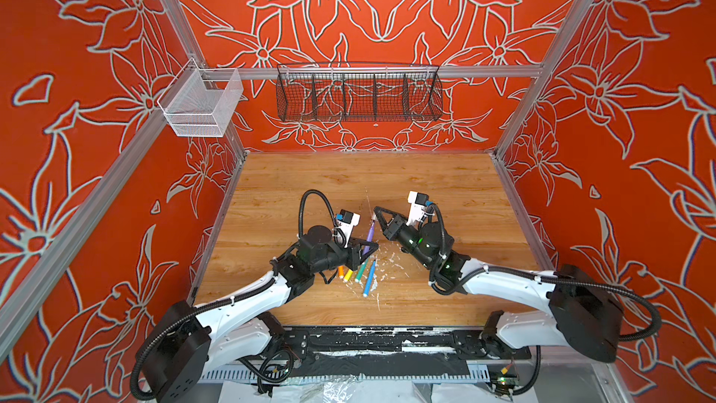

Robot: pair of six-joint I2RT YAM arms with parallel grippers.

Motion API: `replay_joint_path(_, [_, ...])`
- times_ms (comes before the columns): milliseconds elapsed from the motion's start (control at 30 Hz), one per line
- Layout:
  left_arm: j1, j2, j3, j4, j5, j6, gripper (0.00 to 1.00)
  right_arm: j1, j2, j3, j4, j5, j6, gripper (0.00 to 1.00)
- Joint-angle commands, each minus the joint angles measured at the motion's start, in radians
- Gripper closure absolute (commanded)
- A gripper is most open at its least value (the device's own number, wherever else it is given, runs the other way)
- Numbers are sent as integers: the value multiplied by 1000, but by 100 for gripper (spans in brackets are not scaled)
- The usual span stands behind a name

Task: Insert pens into pen caps
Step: Put on the pen cap to the pen.

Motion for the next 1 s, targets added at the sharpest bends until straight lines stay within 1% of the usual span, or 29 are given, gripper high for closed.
replay_joint_path(0, [-1, -19, -3, -3, -20, 12, 100, 7, 9, -1, 42, 11, 27, 85])
replay_joint_path(367, [-2, -7, 5, -12, -24, 12, 100, 19, -25, -33, 52, -4, 48, 85])
replay_joint_path(600, [-2, -13, 3, -14, -27, 14, 100, 35, -10, -52, 74, 0, 61, 85])
replay_joint_path(967, [0, -22, -6, 1, -19, 3, 100, 66, -2, -62, 98, -33, 46, 84])
